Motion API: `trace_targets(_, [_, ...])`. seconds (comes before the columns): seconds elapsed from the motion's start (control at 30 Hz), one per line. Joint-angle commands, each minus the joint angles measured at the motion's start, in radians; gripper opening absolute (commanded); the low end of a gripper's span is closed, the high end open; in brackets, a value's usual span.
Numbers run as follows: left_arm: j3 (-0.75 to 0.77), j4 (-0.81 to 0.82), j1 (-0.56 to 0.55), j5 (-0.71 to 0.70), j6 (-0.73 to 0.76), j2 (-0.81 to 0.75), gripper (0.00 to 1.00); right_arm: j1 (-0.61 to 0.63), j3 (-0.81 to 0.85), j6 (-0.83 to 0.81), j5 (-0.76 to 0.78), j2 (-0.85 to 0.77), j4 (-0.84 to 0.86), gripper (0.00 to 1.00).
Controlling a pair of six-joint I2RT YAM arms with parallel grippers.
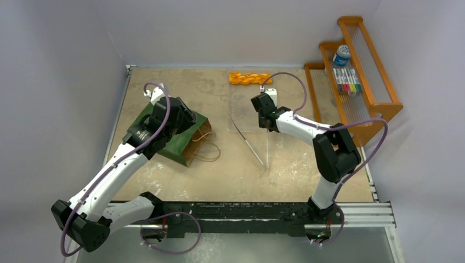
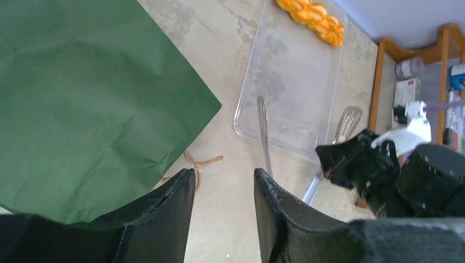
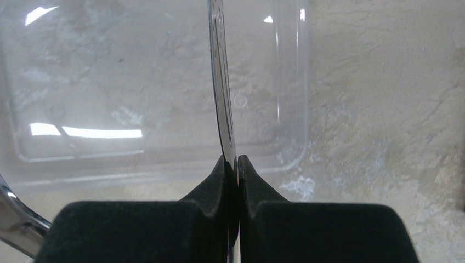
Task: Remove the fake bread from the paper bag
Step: Place the clamp at the center of the board.
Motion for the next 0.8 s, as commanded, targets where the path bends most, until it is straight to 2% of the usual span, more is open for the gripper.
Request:
trace_targets(0.0, [0.004,-0.022,-0.045,0.039,0.028,0.011,0.43,-0.047,0.069,-0.002,0.003,0.039,0.052,0.05])
trace_targets(0.17, [0.065,-0.105,-0.148,-0.041,0.053,0.082,0.44,-0.074,0.091,-0.014,-0.015,0.073,0.068,0.23])
trace_targets(0.33, [0.104,-0.161,-0.166,-0.081,0.05,0.113,0.45,-0.084,0.103,-0.027,-0.027,0.071,0.07,0.44])
trace_targets(0.67, [0.253,-0.299,-0.172,-0.165,0.076,0.216,0.47,-0.07,0.046,-0.058,-0.041,-0.088,0.038,0.73])
trace_targets(0.73, [0.292,-0.348,-0.177,-0.18,0.09,0.261,0.47,-0.049,0.005,-0.057,-0.041,-0.136,0.029,0.75])
trace_targets(0.77, [0.31,-0.374,-0.179,-0.191,0.095,0.285,0.47,-0.033,-0.015,-0.055,-0.039,-0.158,0.026,0.84])
